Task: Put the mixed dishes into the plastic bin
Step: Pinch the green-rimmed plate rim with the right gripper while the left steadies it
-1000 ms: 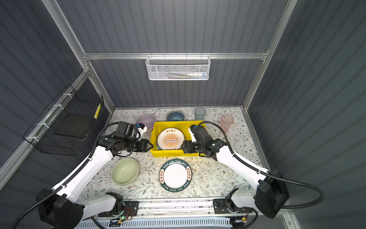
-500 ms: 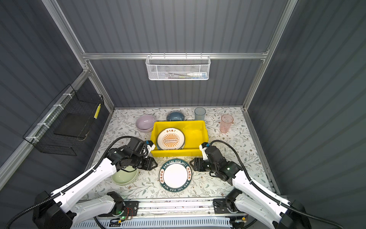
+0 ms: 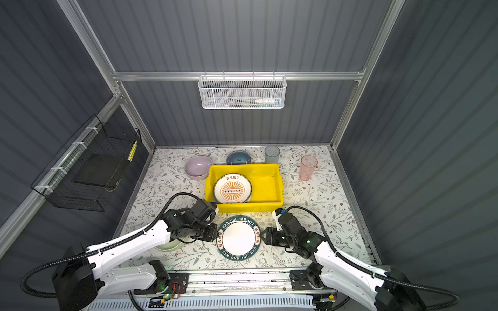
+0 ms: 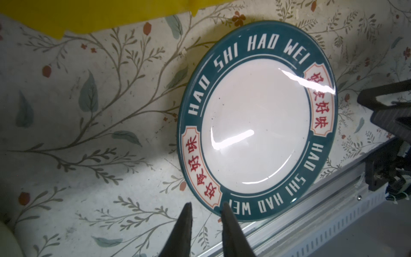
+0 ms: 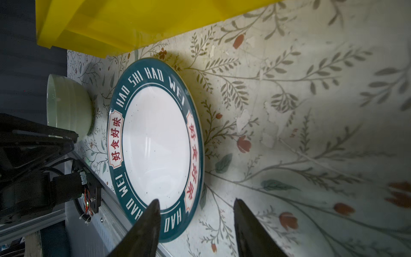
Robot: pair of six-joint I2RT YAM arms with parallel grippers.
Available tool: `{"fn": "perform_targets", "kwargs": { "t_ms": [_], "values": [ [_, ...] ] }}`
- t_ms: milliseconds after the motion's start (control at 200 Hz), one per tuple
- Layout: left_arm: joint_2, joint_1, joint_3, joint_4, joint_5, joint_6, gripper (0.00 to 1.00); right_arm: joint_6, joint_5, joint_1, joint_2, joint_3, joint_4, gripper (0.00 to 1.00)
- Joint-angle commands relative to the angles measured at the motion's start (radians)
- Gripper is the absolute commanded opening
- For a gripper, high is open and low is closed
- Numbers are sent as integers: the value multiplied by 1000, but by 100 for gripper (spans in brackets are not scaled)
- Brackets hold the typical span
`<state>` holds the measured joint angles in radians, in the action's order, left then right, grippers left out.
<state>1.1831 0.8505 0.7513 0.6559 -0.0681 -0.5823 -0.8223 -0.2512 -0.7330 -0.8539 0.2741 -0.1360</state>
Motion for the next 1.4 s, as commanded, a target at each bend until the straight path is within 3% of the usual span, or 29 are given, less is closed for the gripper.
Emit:
{"fn": "perform_targets", "kwargs": {
  "t_ms": [0, 255, 911, 1146, 1391],
  "values": [
    [15, 8, -25, -5, 47, -31, 23, -39, 21, -27, -17, -9, 59, 54],
    [46, 12, -72, -107, -1, -24, 21, -48, 46, -49, -86, -6, 118, 54],
    [157, 11, -110, -171, 13, -44, 12, -56, 7, -50, -260, 28, 272, 52],
    [165, 11, -137, -199, 9, -60, 12, -80, -14, -51, -306, 25, 329, 45],
    [176, 11, -150, -224, 1, -69, 12, -91, -31, -52, -298, 31, 333, 31]
  ]
}}
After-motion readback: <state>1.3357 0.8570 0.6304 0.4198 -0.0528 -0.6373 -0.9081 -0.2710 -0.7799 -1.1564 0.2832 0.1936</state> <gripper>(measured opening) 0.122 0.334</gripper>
